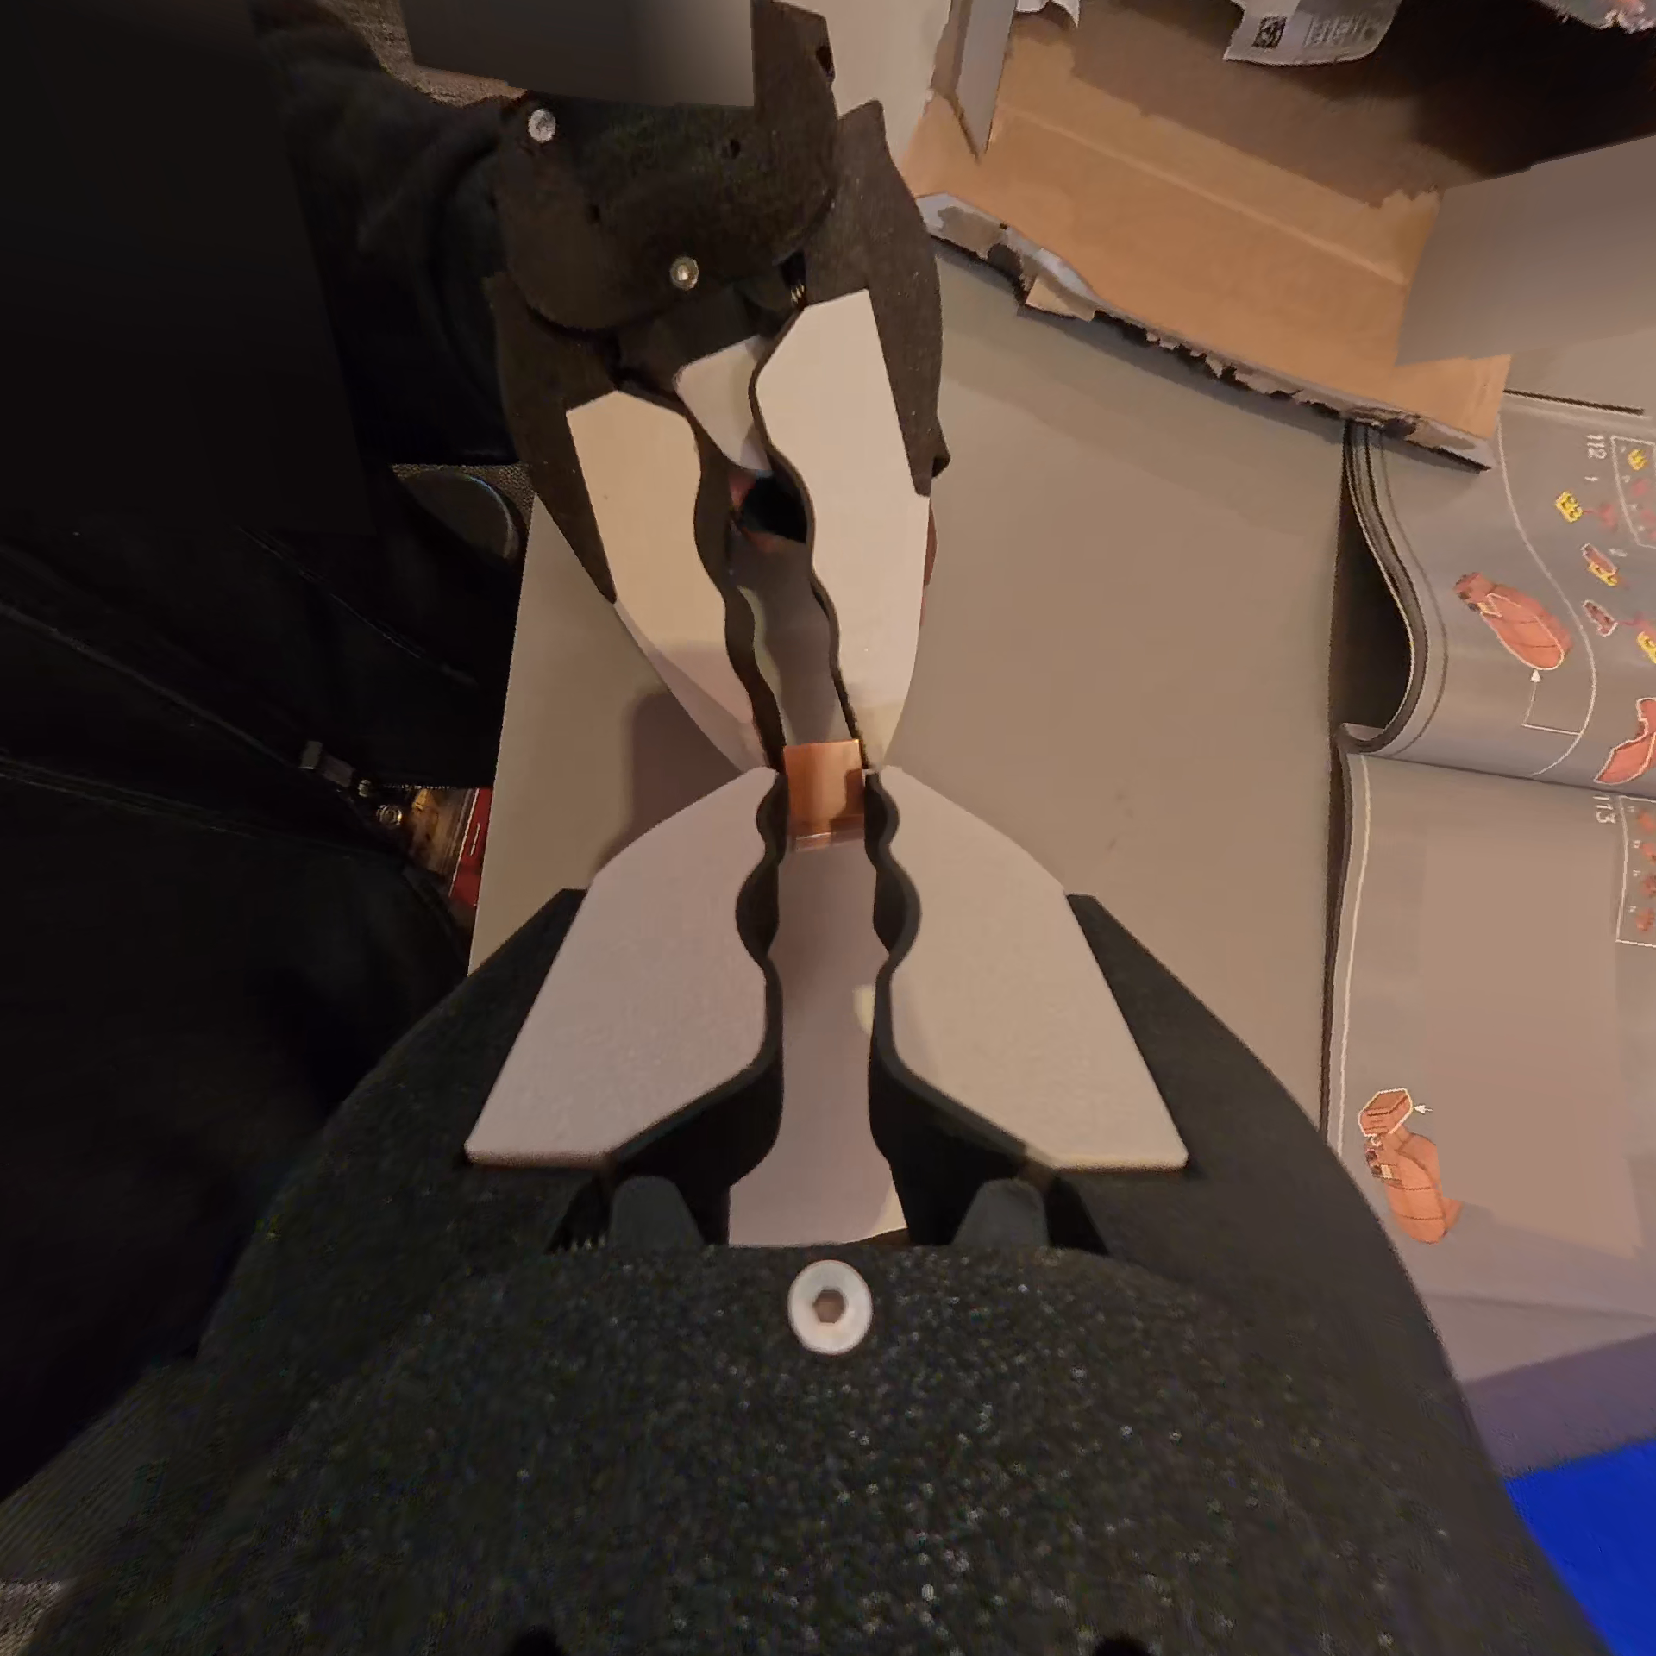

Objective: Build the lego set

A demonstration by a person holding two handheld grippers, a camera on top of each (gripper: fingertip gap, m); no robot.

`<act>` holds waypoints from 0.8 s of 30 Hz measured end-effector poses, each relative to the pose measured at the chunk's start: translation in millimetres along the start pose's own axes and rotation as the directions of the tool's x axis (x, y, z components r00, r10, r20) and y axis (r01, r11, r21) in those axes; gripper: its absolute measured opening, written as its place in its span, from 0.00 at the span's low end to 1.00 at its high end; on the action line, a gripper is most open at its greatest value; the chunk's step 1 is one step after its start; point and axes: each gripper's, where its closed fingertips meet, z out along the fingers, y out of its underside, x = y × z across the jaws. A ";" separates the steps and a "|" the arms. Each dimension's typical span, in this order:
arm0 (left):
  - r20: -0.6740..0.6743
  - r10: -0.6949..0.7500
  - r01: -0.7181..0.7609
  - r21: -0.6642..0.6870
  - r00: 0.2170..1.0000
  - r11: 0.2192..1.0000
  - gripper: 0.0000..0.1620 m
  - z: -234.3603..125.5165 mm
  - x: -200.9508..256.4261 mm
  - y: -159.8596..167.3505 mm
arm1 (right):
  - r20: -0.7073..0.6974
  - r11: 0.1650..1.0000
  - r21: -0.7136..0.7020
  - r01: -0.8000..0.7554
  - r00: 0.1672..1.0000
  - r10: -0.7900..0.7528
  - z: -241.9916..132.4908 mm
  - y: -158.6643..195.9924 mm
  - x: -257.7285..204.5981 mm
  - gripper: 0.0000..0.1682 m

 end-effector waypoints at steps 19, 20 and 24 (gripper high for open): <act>0.003 -0.033 0.033 0.018 0.999 0.999 0.11 -4.5 -5.6 -2.0 | -0.125 0.993 0.024 0.120 0.985 -0.116 -5.3 3.3 6.0 0.21; 0.002 -0.044 0.044 0.025 0.999 0.999 0.11 -6.7 -7.9 -3.0 | -0.195 0.980 0.024 0.197 0.963 -0.189 -7.1 3.4 10.3 0.24; -0.038 -0.144 0.146 0.072 0.989 0.987 0.11 -18.1 -18.7 -9.8 | -0.432 0.872 0.027 0.488 0.792 -0.431 -11.4 -3.1 17.4 0.29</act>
